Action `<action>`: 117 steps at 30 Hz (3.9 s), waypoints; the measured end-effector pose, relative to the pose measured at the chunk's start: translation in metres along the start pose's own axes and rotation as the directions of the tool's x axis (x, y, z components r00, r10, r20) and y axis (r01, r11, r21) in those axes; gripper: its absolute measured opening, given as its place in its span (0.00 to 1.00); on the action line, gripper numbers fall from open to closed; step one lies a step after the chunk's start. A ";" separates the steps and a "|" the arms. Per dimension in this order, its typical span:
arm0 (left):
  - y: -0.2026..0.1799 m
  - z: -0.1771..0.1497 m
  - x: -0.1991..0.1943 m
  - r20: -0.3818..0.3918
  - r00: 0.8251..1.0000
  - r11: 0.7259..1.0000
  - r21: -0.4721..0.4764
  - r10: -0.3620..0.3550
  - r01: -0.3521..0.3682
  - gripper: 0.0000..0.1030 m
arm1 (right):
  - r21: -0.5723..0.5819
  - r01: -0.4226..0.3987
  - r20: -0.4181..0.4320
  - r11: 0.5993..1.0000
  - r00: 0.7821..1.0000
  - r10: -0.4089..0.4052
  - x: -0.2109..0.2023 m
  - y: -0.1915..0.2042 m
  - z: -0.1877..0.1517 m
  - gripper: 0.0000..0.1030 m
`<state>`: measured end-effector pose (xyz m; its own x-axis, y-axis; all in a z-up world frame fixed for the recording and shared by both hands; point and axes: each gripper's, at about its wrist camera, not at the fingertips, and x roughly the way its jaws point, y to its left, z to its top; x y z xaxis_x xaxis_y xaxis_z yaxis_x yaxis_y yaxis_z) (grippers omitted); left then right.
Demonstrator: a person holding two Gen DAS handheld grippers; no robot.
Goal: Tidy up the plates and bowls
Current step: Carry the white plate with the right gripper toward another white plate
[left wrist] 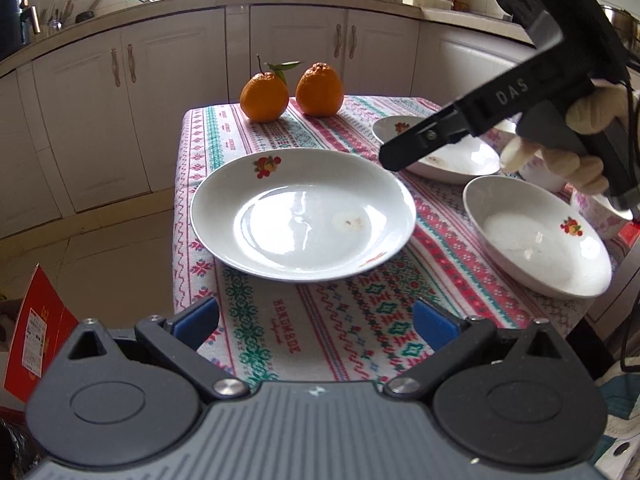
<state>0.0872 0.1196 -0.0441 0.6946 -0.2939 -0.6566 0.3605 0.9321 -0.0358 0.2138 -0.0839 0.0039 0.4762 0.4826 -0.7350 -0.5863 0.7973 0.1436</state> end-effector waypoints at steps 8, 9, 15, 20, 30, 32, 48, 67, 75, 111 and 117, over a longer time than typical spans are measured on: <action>-0.030 -0.013 -0.014 0.036 0.999 0.999 -0.048 -0.007 0.008 0.99 | -0.015 0.127 0.071 0.992 0.989 -0.126 -0.046 0.017 -0.056 1.00; -0.033 -0.014 -0.014 0.041 0.999 0.998 -0.058 -0.006 0.009 0.99 | -0.006 0.144 0.085 0.990 0.986 -0.143 -0.052 0.018 -0.064 1.00; -0.048 -0.017 -0.011 0.052 0.998 0.995 -0.097 -0.017 0.022 0.99 | 0.047 0.218 0.119 0.975 0.968 -0.222 -0.077 0.020 -0.101 1.00; -0.071 -0.017 -0.002 0.013 0.999 0.999 0.010 -0.048 0.048 0.99 | 0.067 0.230 0.114 0.971 0.965 -0.237 -0.092 0.014 -0.120 1.00; -0.103 -0.012 0.022 -0.036 0.989 0.978 0.150 -0.141 0.145 0.99 | 0.142 0.229 0.085 0.963 0.967 -0.242 -0.104 -0.014 -0.133 1.00; -0.108 -0.011 0.029 -0.048 0.985 0.970 0.177 -0.163 0.169 0.99 | 0.154 0.230 0.075 0.961 0.967 -0.243 -0.105 -0.021 -0.133 1.00; -0.123 0.002 0.060 -0.097 0.943 0.894 0.302 -0.318 0.332 0.99 | 0.211 0.181 -0.070 0.961 0.983 -0.170 -0.101 -0.072 -0.114 1.00; -0.130 0.006 0.063 -0.112 0.904 0.848 0.315 -0.412 0.426 0.99 | 0.187 0.095 -0.298 0.978 0.954 -0.036 -0.057 -0.107 -0.086 1.00; -0.132 0.006 0.063 -0.109 0.906 0.849 0.317 -0.410 0.422 0.98 | 0.184 0.067 -0.309 0.981 0.951 -0.007 -0.049 -0.113 -0.085 0.91; -0.134 0.006 0.062 -0.117 0.918 0.852 0.343 -0.379 0.395 0.95 | 0.231 -0.051 -0.301 0.972 0.946 0.121 -0.047 -0.122 -0.084 0.87; -0.130 0.006 0.058 -0.105 0.921 0.859 0.333 -0.376 0.389 0.95 | 0.228 -0.063 -0.280 0.972 0.951 0.127 -0.052 -0.118 -0.076 0.87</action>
<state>0.0843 -0.0202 -0.0731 0.4387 -0.5990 -0.6699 0.7871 0.6158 -0.0351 0.2084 -0.2304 -0.0257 0.1947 0.4589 -0.8669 -0.4499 0.8271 0.3368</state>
